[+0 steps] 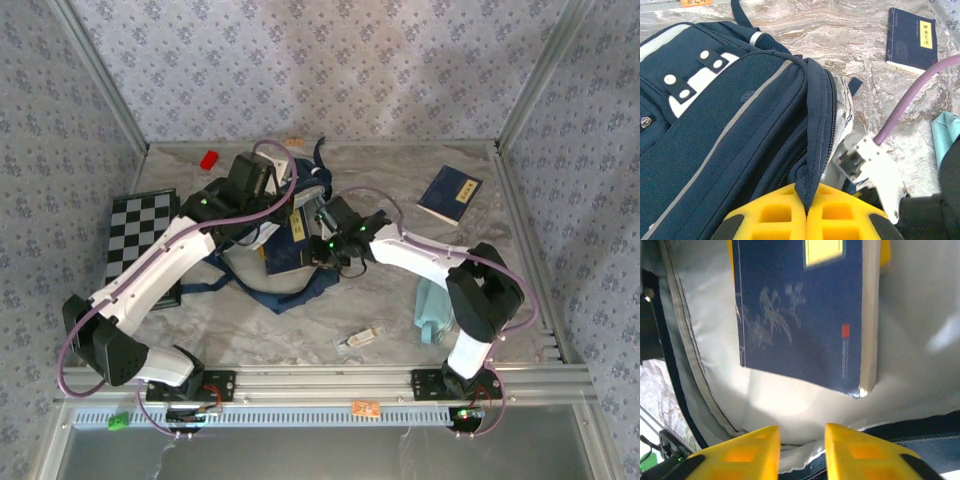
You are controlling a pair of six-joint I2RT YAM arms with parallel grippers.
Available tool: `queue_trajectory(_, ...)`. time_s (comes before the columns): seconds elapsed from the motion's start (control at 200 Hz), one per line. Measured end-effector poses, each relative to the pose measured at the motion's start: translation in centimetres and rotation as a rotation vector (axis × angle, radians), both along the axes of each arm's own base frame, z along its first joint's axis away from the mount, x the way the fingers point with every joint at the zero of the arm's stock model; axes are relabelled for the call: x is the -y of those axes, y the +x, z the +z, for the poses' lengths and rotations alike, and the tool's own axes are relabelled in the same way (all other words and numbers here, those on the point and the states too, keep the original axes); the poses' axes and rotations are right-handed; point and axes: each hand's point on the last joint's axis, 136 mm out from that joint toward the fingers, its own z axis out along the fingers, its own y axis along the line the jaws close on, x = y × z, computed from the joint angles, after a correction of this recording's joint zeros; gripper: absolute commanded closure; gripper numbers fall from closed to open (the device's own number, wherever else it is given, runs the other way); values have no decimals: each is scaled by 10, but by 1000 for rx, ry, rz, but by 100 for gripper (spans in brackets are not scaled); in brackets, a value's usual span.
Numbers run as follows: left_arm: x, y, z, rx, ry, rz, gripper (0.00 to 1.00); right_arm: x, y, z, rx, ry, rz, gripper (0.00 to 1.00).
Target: Pack the student bag
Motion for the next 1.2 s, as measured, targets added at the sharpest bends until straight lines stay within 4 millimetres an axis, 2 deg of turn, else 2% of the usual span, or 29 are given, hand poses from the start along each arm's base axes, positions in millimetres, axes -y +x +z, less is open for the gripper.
queue_trajectory(0.145, 4, 1, -6, -22, -6, -6, 100, -8, -3, -22, -19, -28, 17, 85)
queue_trajectory(0.3, 7, 0, -8, -34, -13, -16, 100, -12, 10, -41, 13, -63, 1, 90)
queue_trajectory(0.4, 8, -1, -8, -37, -17, -21, 100, -19, 24, -40, 62, -42, -18, 89)
queue_trajectory(0.575, 9, -2, -8, -41, -25, -25, 100, -36, 56, -29, 171, 50, -49, 87)
queue_trajectory(0.685, 9, -1, -8, -41, -27, -22, 100, -49, 73, -31, 207, 93, -63, 84)
queue_trajectory(0.855, 8, 0, -7, -40, -27, -20, 100, -54, 78, -29, 234, 122, -71, 77)
queue_trajectory(0.915, 8, 0, -7, -40, -27, -18, 100, -49, 75, -26, 253, 124, -72, 72)
queue_trajectory(1.014, 8, 0, -7, -40, -27, -18, 100, -26, 58, -14, 276, 109, -78, 64)
queue_trajectory(1.154, 7, -2, -14, -48, -24, -18, 100, 9, 42, 26, 342, 107, -106, 57)
queue_trajectory(1.199, 7, -3, -19, -55, -25, -18, 100, 26, 42, 42, 370, 106, -136, 55)
